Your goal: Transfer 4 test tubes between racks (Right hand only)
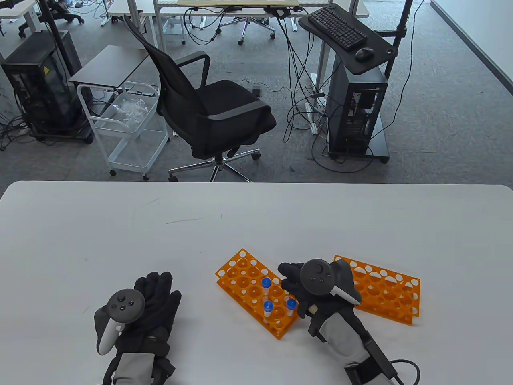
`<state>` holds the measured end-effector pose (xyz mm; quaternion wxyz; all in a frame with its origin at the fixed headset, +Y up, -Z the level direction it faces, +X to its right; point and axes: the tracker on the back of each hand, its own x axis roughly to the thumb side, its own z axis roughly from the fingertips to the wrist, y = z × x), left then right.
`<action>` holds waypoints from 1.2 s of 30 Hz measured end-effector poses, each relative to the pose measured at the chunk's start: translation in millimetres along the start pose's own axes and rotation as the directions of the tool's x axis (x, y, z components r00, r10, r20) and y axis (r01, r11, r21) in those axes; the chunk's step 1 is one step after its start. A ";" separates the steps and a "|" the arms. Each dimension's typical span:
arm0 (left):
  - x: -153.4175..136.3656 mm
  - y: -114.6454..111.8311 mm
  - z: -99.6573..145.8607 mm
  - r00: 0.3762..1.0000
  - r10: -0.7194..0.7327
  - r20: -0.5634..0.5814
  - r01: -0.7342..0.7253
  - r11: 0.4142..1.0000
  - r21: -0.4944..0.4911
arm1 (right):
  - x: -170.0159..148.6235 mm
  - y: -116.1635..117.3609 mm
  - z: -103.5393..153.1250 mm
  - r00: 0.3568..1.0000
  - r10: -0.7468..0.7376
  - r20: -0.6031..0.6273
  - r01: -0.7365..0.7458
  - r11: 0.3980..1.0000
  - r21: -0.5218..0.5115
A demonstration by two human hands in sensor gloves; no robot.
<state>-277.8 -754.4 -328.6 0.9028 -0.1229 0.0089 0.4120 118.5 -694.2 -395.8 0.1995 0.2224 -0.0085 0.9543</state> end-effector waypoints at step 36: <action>-0.2 -0.1 -0.2 1.000 0.001 0.007 -0.001 1.000 -0.004 | 5.9 -18.0 10.3 0.999 -0.015 0.045 0.020 0.994 -0.108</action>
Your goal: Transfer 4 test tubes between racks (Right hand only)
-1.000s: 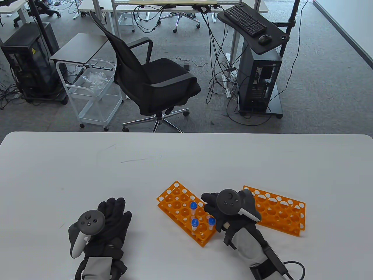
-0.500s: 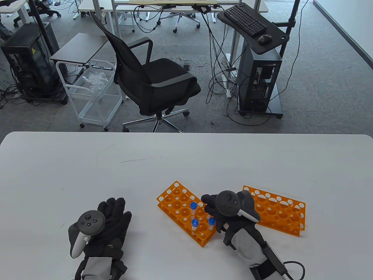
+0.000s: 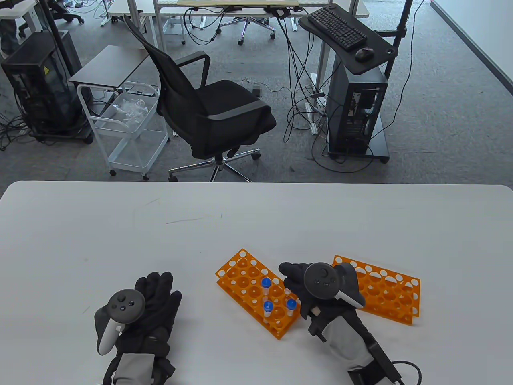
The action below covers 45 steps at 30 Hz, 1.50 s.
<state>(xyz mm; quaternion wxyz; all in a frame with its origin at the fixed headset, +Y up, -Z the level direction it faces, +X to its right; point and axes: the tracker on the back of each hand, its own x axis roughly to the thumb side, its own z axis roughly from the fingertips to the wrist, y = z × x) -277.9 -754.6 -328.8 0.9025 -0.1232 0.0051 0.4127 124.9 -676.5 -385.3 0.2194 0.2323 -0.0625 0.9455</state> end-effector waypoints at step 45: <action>-0.2 -1.7 -0.5 1.000 0.003 -0.002 -0.003 1.000 -0.007 | -56.4 -90.6 39.5 0.980 -0.099 -0.175 0.048 0.959 -0.278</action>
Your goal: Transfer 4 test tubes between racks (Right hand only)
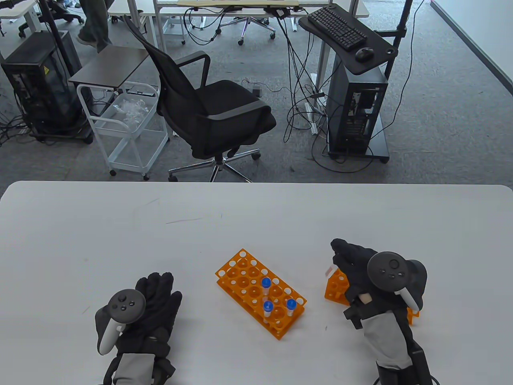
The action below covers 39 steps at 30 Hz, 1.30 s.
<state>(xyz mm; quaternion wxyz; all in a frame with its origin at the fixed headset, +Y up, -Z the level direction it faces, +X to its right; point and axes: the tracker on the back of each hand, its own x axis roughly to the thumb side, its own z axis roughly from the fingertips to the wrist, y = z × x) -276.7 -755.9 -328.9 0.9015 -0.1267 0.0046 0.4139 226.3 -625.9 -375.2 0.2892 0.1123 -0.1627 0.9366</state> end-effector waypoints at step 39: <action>-0.2 -0.8 -0.5 1.000 0.002 0.004 -0.001 1.000 -0.010 | -64.5 -15.2 6.9 0.969 0.117 -0.219 -0.115 0.993 0.021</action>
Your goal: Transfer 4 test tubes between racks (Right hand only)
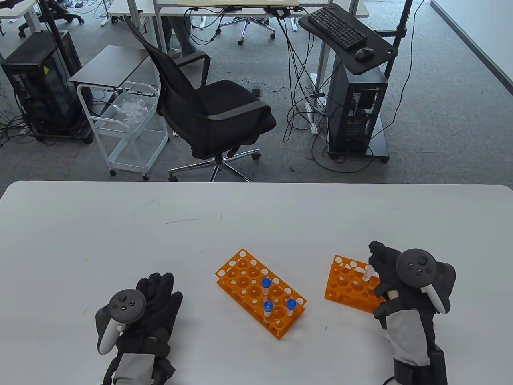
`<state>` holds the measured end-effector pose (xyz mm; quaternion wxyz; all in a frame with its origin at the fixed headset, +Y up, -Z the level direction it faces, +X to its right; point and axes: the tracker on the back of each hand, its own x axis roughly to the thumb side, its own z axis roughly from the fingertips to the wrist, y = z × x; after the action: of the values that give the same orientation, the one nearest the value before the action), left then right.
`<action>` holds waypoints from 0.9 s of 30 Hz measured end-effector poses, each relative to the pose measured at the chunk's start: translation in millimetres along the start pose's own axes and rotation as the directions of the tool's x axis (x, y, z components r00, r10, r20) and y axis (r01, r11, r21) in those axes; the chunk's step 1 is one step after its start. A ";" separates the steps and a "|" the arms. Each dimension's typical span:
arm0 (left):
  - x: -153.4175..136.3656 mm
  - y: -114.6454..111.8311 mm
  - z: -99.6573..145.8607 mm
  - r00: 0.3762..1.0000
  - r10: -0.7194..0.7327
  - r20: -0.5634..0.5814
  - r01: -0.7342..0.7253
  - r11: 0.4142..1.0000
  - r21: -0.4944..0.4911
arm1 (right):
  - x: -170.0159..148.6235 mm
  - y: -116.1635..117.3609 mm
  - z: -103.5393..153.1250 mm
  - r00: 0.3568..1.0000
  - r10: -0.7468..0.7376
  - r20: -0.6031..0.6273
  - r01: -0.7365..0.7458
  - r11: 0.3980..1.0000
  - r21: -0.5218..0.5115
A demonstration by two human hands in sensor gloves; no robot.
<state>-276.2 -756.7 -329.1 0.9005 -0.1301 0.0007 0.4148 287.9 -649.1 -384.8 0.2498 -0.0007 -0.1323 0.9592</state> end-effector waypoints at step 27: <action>0.1 -0.3 -0.4 1.000 0.000 0.002 0.000 1.000 -0.002 | -10.2 20.4 -3.9 0.999 0.039 -0.038 -0.036 0.997 0.074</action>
<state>-276.0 -756.9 -329.5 0.9004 -0.1304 -0.0008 0.4152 287.4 -670.1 -394.4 0.2342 -0.0129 -0.0921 0.9677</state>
